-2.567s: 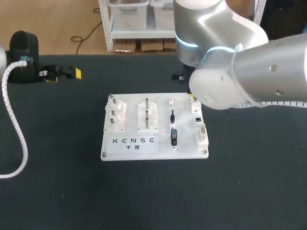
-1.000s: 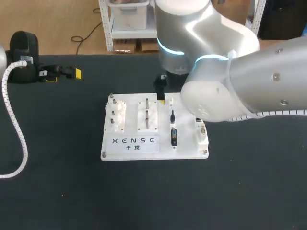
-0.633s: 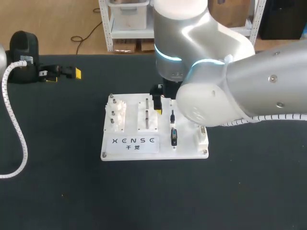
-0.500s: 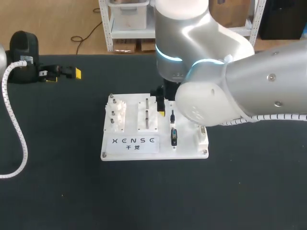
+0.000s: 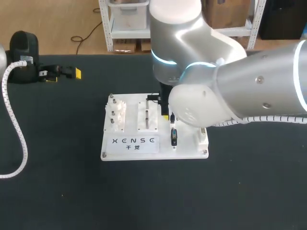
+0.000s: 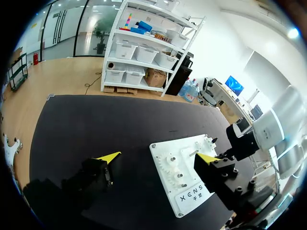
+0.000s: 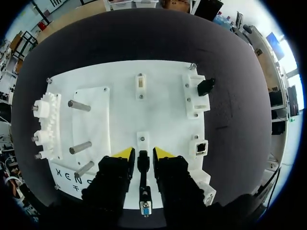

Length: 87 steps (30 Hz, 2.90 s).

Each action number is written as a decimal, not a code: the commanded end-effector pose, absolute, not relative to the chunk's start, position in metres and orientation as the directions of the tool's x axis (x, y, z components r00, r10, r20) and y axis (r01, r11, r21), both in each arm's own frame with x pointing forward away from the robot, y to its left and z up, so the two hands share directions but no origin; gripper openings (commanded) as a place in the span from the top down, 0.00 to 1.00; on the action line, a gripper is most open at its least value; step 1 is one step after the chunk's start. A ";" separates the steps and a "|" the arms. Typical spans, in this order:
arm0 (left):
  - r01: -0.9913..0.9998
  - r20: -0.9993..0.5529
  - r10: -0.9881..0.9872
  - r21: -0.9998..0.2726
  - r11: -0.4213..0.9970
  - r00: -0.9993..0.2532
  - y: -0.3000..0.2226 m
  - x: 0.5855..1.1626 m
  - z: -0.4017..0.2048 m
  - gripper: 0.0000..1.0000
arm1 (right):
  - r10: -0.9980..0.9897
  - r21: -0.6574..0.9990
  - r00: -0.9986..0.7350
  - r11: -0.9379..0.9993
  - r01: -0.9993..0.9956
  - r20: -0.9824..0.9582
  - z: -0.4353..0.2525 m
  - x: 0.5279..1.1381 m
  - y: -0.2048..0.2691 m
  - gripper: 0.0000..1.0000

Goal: Insert the USB connector, Ethernet cable, and multi-pin plug into their matching sockets one by one.

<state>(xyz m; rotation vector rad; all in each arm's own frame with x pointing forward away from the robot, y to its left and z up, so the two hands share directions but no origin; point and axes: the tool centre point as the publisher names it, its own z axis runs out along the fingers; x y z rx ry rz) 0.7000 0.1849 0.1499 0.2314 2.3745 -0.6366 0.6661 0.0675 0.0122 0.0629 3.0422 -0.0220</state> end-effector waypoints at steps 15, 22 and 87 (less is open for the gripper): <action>0.321 -0.642 0.000 -0.384 0.866 -0.767 0.185 0.700 0.150 0.00 | 0.066 0.059 -0.977 0.997 0.055 -0.204 0.062 0.667 0.041 1.00; 0.321 -0.642 0.000 -0.384 0.866 -0.767 0.185 0.700 0.150 0.00 | 0.090 0.031 -0.976 0.996 0.085 -0.196 0.056 0.665 0.018 1.00; 0.321 -0.642 0.000 -0.384 0.866 -0.767 0.185 0.700 0.150 0.00 | 0.119 -0.094 -0.984 0.987 0.132 -0.134 0.005 0.671 -0.014 1.00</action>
